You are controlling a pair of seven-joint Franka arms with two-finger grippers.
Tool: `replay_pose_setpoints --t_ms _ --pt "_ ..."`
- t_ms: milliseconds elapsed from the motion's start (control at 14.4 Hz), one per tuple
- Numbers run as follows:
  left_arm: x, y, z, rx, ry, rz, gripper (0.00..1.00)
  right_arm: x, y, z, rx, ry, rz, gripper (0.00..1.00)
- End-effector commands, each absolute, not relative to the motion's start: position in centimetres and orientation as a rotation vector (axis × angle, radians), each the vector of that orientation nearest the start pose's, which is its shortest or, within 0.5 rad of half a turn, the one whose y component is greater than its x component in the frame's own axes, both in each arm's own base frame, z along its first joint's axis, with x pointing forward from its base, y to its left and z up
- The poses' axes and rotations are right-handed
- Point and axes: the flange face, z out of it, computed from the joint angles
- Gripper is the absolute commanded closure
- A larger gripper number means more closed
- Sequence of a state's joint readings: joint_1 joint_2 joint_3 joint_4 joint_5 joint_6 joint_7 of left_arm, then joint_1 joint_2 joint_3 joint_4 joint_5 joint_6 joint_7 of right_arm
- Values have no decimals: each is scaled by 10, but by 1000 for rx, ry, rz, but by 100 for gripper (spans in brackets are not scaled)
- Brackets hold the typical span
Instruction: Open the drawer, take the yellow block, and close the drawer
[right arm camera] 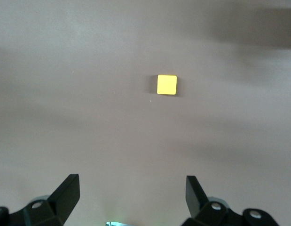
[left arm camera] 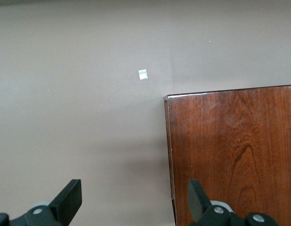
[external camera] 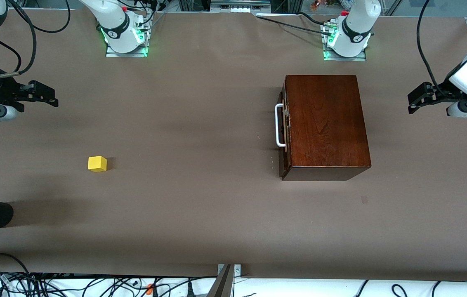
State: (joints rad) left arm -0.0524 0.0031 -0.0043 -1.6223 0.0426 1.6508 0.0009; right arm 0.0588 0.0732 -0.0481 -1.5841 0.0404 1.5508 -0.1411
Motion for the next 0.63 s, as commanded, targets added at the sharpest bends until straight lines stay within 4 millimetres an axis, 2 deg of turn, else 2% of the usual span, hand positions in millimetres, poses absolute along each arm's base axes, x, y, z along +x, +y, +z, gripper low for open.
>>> replay_pose_setpoints --t_ms 0,139,556 --pt "554 -26 609 -3104 130 -41 0 575 12 580 -3090 -246 151 0" --pt "550 -25 605 -3103 135 40 0 575 12 580 -3090 -248 151 0" --pt "550 -29 605 -3107 142 52 0 575 11 580 -3090 -246 151 0"
